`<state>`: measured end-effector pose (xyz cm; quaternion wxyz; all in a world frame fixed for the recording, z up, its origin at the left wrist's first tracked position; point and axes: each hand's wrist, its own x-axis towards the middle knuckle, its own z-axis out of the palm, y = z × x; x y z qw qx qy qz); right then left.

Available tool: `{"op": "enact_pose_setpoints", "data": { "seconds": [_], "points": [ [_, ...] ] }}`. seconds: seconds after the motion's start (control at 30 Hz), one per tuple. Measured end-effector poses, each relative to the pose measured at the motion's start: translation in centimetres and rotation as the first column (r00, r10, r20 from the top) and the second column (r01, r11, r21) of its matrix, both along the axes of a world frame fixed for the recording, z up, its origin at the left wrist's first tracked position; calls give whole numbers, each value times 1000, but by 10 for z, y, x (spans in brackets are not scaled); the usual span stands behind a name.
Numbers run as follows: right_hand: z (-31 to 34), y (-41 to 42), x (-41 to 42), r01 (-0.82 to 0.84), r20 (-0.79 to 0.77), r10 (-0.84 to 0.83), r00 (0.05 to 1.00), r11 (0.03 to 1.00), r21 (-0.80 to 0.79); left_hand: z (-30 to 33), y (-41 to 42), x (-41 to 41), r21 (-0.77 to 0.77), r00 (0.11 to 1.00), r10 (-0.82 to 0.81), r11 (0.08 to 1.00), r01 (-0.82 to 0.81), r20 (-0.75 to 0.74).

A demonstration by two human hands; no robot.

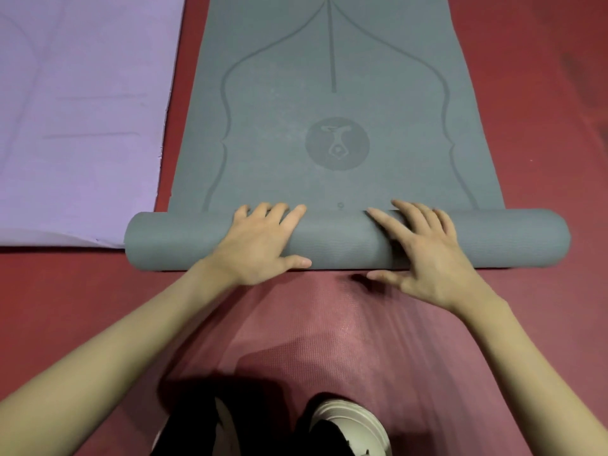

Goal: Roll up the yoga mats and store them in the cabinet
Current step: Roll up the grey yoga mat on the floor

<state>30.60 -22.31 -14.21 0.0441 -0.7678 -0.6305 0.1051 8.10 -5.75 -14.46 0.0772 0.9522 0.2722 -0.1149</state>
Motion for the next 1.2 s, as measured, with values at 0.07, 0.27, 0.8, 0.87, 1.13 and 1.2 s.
{"op": "enact_pose_setpoints", "data": {
  "seconds": [0.07,0.27,0.8,0.87,1.13,1.2],
  "points": [
    [-8,-3,-10,-15,50,13,999,1000,28,3,10,6,-65,999,-11,998,9,-31],
    [-13,29,7,26,64,-23,998,999,-39,0,2,-1,105,986,46,992,-64,160],
    [-30,37,1,166,64,-178,982,972,166,-8,17,15,147,981,133,977,-154,142],
    [-31,48,8,170,89,-186,978,972,164,-17,7,13,206,978,132,965,-163,160],
    [-23,54,6,197,16,-203,979,966,167,-16,38,29,178,979,151,969,-174,138],
    [-28,50,2,200,17,-207,978,961,189,-14,46,33,160,978,149,972,-173,148]
  ]
}}
